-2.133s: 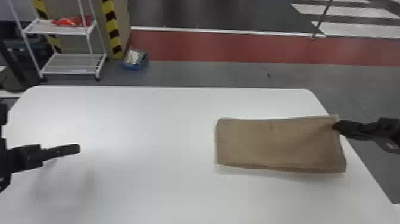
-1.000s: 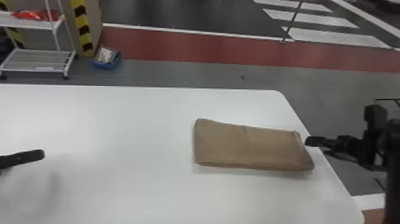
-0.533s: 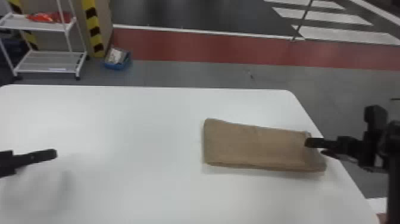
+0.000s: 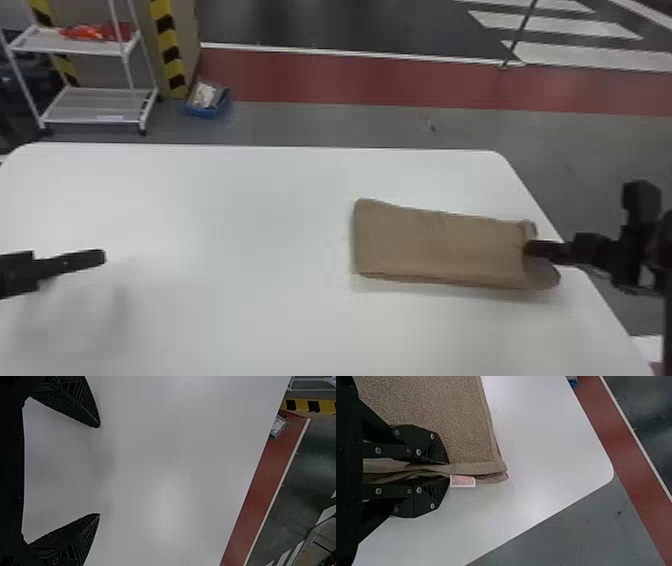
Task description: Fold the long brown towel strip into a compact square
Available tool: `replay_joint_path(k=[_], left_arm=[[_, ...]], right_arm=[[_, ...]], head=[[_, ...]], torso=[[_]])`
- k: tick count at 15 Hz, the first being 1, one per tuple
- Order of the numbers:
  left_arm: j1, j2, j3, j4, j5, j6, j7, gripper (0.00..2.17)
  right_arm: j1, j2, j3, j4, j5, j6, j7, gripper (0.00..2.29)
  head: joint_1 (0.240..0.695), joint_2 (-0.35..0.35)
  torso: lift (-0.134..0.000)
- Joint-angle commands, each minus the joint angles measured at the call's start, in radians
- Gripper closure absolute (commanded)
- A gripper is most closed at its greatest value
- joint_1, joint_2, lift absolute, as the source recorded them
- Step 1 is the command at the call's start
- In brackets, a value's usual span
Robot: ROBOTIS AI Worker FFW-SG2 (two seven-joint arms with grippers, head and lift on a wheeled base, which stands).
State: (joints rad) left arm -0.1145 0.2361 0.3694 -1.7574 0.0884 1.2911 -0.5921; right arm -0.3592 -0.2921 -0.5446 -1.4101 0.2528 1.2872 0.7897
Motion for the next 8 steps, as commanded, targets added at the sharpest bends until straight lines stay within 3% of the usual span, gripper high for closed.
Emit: replay_joint_path(k=[1,5,8], left_arm=[[0.001,0.0,-0.003,-0.001,0.001,0.0,-0.002,0.08],[0.001,0.008,-0.004,-0.005,-0.001,0.003,-0.002,0.08],[0.001,0.008,-0.006,-0.011,-0.006,0.012,-0.003,0.08]], right_arm=[[0.006,0.001,-0.032,-0.013,-0.04,0.019,0.016,1.13],[0.003,-0.007,-0.133,-0.135,-0.242,0.182,0.048,1.13],[-0.035,-0.004,-0.152,-0.24,-0.329,0.285,0.048,1.13]], head=[[0.695,-0.142],[0.695,-0.13],[0.695,-0.113]], torso=[[-0.125],[-0.125],[-0.125]])
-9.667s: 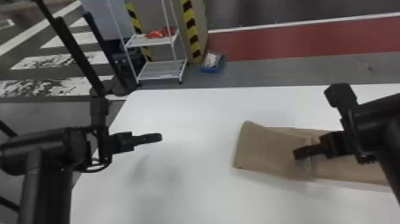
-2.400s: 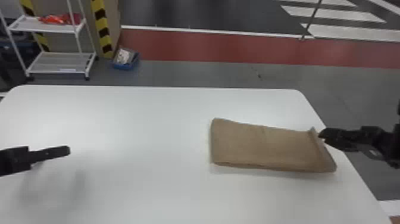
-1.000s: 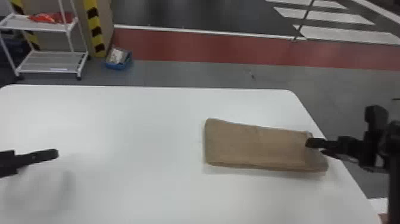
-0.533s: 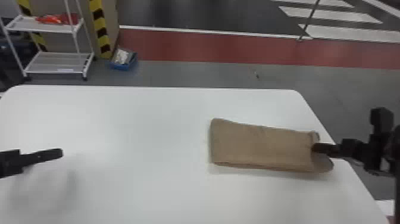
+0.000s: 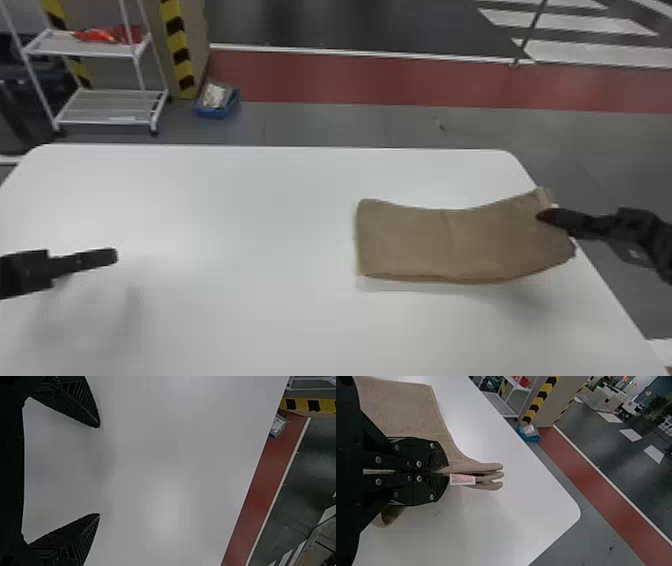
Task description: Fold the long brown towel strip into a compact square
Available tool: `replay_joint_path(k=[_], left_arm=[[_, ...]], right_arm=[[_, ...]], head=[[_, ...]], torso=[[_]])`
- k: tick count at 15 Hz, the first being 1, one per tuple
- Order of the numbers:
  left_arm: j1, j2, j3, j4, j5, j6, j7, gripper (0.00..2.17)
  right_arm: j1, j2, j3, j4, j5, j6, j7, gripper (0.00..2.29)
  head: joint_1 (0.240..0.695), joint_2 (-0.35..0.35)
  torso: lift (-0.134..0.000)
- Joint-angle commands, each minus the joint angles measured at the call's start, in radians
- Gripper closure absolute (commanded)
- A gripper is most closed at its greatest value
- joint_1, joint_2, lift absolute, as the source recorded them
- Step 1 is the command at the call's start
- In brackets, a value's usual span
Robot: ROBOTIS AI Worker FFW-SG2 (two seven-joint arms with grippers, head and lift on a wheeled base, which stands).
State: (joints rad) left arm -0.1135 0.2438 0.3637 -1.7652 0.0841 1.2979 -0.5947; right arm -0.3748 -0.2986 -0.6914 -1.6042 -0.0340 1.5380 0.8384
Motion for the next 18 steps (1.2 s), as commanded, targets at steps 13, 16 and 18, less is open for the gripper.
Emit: replay_joint_path(k=[13,16,18], left_arm=[[0.015,-0.004,0.024,-0.011,-0.004,0.015,-0.001,0.08],[0.017,-0.001,0.031,-0.007,-0.001,0.008,-0.001,0.08],[0.017,0.002,0.031,0.0,-0.001,-0.001,0.001,0.08]], right_arm=[[-0.012,0.259,0.368,-0.223,0.003,0.034,0.001,1.12],[-0.007,0.26,0.401,-0.223,0.046,0.034,-0.001,1.12],[-0.01,0.254,0.406,-0.221,0.06,0.034,-0.001,1.12]], head=[[0.695,0.128],[0.695,0.183],[0.695,0.193]], torso=[[-0.125],[-0.125],[-0.125]])
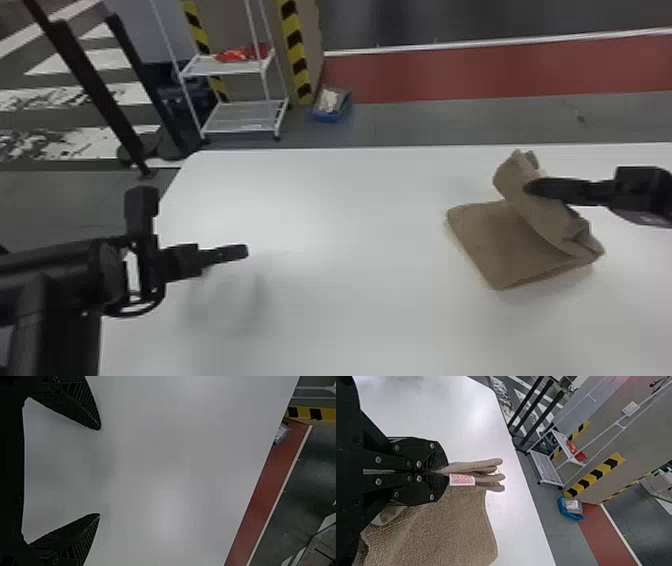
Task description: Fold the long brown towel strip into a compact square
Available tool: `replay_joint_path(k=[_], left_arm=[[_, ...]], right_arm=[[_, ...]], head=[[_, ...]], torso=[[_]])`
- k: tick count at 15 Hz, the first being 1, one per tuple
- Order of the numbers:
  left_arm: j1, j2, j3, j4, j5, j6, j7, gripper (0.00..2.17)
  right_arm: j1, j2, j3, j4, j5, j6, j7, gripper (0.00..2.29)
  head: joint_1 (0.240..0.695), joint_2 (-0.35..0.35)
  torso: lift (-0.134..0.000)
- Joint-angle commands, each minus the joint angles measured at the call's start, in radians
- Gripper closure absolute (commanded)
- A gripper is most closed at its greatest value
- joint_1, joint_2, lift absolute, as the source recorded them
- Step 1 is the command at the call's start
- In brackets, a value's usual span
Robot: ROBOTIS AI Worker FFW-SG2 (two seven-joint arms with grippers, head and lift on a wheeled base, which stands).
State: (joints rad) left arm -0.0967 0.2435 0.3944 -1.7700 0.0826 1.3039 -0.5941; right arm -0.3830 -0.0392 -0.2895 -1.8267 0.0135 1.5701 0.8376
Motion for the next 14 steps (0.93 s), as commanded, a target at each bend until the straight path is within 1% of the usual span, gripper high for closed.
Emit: replay_joint_path(k=[1,4,6,9,11,12,14], left_arm=[[0.0,0.002,0.0,0.007,0.0,-0.01,0.002,0.08],[0.0,-0.001,-0.005,0.012,0.0,-0.016,0.002,0.08],[0.0,0.0,-0.002,0.012,0.0,-0.016,0.0,0.08],[0.006,0.005,0.009,0.012,0.002,-0.016,0.0,0.08],[0.008,0.005,0.011,0.014,0.003,-0.016,0.002,0.08],[0.008,0.003,0.007,0.014,0.005,-0.019,0.002,0.08],[0.008,-0.001,0.004,0.012,0.005,-0.019,0.002,0.08]], right_arm=[[-0.007,-0.008,0.01,0.001,0.022,0.002,0.002,1.12],[-0.007,-0.004,0.079,0.004,0.082,0.002,0.005,1.12],[-0.013,-0.004,0.099,0.012,0.126,0.002,0.005,1.12],[-0.03,-0.014,0.089,0.012,0.14,0.002,0.012,1.12],[-0.025,-0.024,0.104,0.014,0.164,0.002,0.028,1.12],[-0.023,-0.025,0.13,0.017,0.178,0.002,0.028,1.12],[-0.022,-0.007,0.154,0.044,0.187,0.002,0.025,1.12]], head=[[0.695,0.193],[0.695,0.191],[0.695,0.199],[0.695,0.199],[0.695,0.193],[0.695,0.193],[0.695,0.193]], torso=[[-0.125],[-0.125],[-0.125],[-0.125],[-0.125],[-0.125],[-0.125]])
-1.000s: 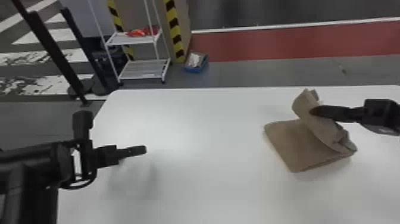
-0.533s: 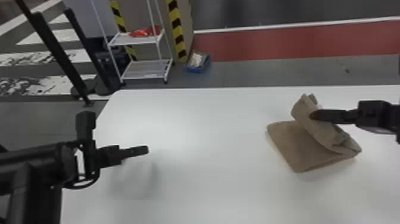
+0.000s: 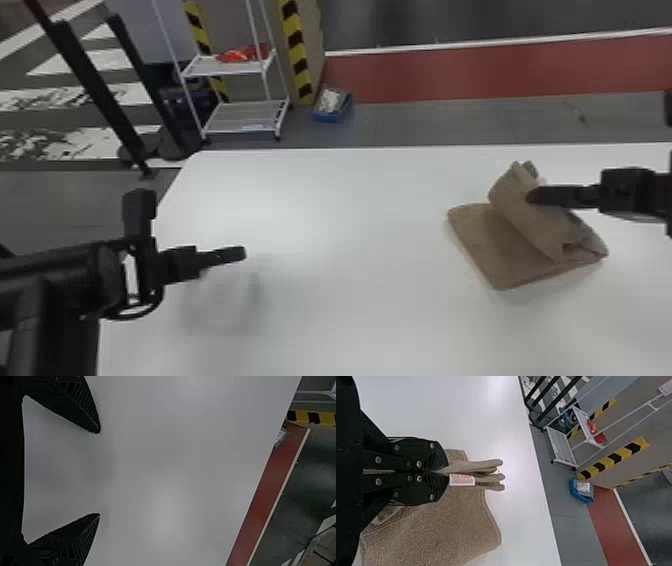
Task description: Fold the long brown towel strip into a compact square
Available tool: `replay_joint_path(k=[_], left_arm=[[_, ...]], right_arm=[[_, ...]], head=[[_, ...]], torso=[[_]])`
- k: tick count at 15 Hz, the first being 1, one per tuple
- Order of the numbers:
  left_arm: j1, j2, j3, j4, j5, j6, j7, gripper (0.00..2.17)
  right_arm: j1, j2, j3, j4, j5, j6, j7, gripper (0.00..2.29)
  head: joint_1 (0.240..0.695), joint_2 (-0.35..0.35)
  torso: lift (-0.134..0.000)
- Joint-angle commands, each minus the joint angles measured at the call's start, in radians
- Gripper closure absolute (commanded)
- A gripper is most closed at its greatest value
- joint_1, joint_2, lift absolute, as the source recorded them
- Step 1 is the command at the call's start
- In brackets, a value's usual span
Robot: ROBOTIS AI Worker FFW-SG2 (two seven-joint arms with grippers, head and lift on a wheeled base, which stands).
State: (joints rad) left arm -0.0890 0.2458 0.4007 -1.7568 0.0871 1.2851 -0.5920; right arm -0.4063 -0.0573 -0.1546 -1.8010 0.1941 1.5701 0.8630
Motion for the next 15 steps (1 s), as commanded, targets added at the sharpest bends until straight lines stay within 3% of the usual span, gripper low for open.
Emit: replay_joint_path(k=[1,4,5,7,8,13,15], left_arm=[[0.002,-0.003,-0.002,0.0,-0.001,0.0,-0.002,0.08],[0.008,0.0,0.004,-0.001,0.0,0.0,-0.003,0.08],[0.008,0.001,0.007,-0.003,0.0,0.0,-0.003,0.08],[0.011,0.003,0.013,0.0,0.003,0.0,-0.005,0.08],[0.012,0.003,0.013,0.002,0.003,-0.009,-0.005,0.08],[0.011,0.004,0.003,0.008,0.005,-0.016,-0.003,0.08],[0.011,0.009,0.004,0.008,0.006,-0.016,-0.006,0.08]], right_arm=[[0.001,0.024,0.035,0.028,0.007,0.002,-0.002,1.12],[0.004,0.054,0.075,0.035,0.015,0.002,-0.002,1.1],[0.007,0.058,0.082,0.035,0.018,0.002,-0.002,0.99],[0.018,0.058,0.093,0.035,0.022,0.002,-0.002,0.08],[0.027,0.057,0.092,0.035,0.022,0.002,-0.002,0.0],[0.046,0.058,0.047,0.026,-0.032,0.002,-0.028,0.08],[0.044,0.058,0.03,0.026,-0.008,0.002,-0.041,0.33]], head=[[0.695,0.195],[0.695,0.223],[0.695,0.234],[0.695,0.258],[0.695,0.262],[0.695,0.27],[0.695,0.264]], torso=[[-0.125],[-0.125],[-0.125],[-0.125],[-0.125],[-0.125],[-0.125]])
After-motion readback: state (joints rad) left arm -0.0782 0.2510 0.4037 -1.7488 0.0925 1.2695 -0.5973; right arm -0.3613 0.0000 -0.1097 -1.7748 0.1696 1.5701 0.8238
